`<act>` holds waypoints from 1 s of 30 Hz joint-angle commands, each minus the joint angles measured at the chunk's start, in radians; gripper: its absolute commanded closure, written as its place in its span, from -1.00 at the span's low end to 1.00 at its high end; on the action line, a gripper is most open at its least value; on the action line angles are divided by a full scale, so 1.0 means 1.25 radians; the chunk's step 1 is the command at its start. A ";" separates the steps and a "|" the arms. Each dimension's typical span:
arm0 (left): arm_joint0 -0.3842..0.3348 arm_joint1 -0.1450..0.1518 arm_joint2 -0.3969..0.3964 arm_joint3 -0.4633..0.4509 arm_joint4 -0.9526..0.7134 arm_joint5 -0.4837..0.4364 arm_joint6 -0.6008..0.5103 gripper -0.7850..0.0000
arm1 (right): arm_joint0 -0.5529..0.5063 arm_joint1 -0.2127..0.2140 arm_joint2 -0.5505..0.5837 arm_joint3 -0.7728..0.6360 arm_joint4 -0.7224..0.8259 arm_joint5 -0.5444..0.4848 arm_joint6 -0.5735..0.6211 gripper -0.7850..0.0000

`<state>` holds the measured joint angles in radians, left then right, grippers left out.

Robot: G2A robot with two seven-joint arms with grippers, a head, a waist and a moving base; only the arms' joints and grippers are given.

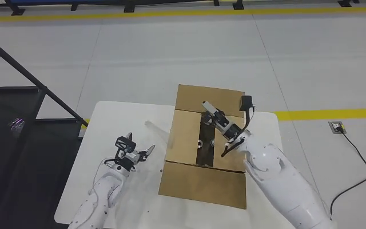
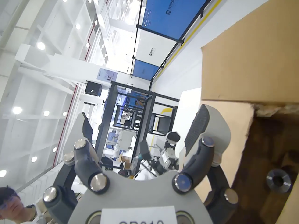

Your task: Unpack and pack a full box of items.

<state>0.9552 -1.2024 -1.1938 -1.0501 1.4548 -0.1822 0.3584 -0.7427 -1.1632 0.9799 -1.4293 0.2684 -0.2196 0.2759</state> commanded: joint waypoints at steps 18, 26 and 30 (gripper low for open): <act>-0.204 -0.092 0.143 0.298 0.034 0.216 0.185 -1.00 | -0.204 0.037 0.151 -0.235 -0.050 0.094 0.112 -1.00; -0.188 -0.094 0.112 0.323 -0.004 0.248 0.255 -1.00 | -0.163 0.027 0.134 -0.193 -0.040 0.100 0.140 -1.00; -0.163 -0.087 0.095 0.317 0.000 0.249 0.272 -1.00 | -0.135 0.020 0.114 -0.168 -0.040 0.109 0.162 -1.00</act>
<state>0.7397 -1.3137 -1.0690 -0.6493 1.4535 0.1283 0.6926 -0.9221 -1.1359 1.1302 -1.6489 0.2200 -0.0881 0.4675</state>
